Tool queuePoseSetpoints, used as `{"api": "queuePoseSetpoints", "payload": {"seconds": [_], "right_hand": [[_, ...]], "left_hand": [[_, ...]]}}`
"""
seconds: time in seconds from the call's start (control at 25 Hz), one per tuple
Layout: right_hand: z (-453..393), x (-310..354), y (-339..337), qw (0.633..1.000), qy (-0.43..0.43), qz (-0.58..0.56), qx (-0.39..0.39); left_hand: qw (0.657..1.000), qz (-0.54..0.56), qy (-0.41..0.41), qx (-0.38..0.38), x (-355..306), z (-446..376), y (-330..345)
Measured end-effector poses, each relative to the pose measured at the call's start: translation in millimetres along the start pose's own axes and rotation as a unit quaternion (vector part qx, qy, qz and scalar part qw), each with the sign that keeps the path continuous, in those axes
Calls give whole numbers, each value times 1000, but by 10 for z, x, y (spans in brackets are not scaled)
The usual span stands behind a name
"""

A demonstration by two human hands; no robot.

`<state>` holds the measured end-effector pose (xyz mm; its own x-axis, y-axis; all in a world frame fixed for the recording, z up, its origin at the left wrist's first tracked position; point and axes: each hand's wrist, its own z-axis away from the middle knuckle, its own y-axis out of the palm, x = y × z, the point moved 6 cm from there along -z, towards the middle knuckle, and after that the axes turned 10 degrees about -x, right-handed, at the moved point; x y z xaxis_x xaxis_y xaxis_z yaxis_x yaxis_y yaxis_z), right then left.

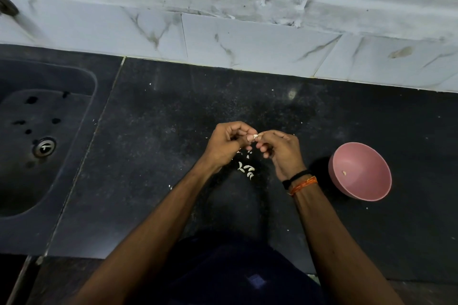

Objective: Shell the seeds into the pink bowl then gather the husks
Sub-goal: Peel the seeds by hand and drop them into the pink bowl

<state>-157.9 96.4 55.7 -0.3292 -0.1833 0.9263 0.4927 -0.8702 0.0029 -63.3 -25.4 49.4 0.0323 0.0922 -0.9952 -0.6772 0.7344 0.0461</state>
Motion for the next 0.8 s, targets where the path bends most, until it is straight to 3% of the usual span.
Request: {"api": "queuePoseSetpoints", "payload": {"seconds": [0.12, 0.2, 0.32, 0.4, 0.52, 0.68, 0.8], "right_hand": [[0, -4, -33, 1000, -1, 5, -15], [-9, 54, -67, 993, -68, 90, -43], [31, 234, -2, 913, -244, 318, -75], [66, 289, 43, 883, -280, 366, -87], [64, 273, 71, 884, -282, 365, -80], [5, 239, 25, 934, -232, 270, -27], [17, 244, 26, 946, -220, 236, -11]], "left_hand": [[1000, 17, -13, 4, -12, 17, 44], [999, 22, -42, -2, 17, 20, 55], [994, 29, -98, -27, 77, 15, 38], [992, 42, -118, -23, 89, 24, 41], [988, 75, -135, -10, 105, 41, 35], [970, 155, -189, 1, 152, 69, 44], [953, 196, -231, 5, 164, 76, 69]]}}
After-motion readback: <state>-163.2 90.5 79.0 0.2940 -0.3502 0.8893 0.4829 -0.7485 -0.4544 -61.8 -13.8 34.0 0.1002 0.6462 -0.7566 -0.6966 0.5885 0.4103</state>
